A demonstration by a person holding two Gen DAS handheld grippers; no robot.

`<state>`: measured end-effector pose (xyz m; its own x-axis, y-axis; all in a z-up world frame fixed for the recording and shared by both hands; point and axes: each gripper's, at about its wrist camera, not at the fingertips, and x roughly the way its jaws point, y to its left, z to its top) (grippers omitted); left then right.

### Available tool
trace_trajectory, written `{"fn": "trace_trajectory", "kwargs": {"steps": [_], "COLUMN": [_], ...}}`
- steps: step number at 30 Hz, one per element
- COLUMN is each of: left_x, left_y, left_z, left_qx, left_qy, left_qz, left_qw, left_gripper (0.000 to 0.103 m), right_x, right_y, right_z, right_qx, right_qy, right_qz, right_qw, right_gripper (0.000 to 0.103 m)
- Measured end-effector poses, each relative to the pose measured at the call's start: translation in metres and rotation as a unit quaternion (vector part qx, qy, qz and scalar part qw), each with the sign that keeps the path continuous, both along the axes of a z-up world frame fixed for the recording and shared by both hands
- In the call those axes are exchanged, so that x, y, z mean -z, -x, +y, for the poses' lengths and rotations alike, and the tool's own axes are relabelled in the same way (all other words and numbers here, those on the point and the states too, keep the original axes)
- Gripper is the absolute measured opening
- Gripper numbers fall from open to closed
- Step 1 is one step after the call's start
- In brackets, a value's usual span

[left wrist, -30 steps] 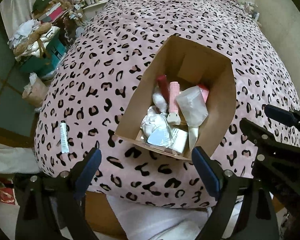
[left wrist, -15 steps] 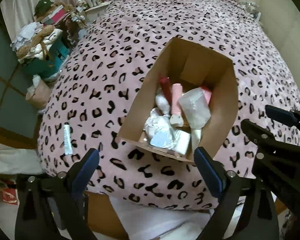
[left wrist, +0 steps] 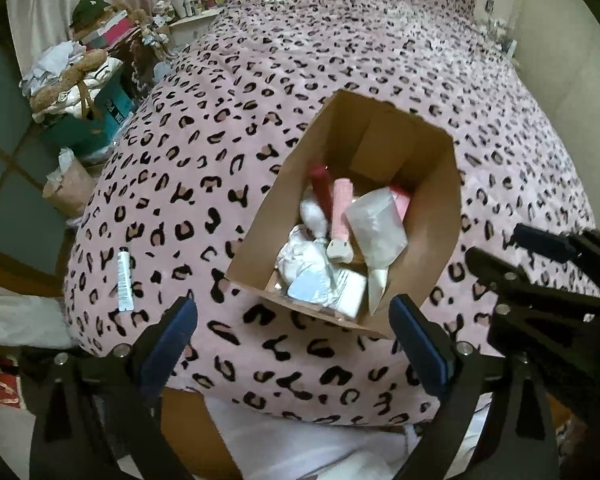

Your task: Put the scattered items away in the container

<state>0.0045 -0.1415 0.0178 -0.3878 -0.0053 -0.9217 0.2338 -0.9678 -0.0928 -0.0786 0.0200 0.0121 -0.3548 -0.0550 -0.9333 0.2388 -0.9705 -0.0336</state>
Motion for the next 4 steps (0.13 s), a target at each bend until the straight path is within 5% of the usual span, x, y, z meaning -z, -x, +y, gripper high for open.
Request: {"fn": "trace_trajectory", "kwargs": {"steps": [4], "left_x": [0.0023], "left_y": [0.0020], "left_z": [-0.0017], "left_qx": [0.002], "left_qy": [-0.022], "left_qz": [-0.004], "left_qw": [0.9997], "left_gripper": [0.098], "right_x": [-0.0002], "right_y": [0.0003], "right_z": [0.0013], "right_qx": [0.003], "right_qy": [0.003], "right_qz": [-0.001], "right_qw": [1.000], "right_gripper": [0.054]}}
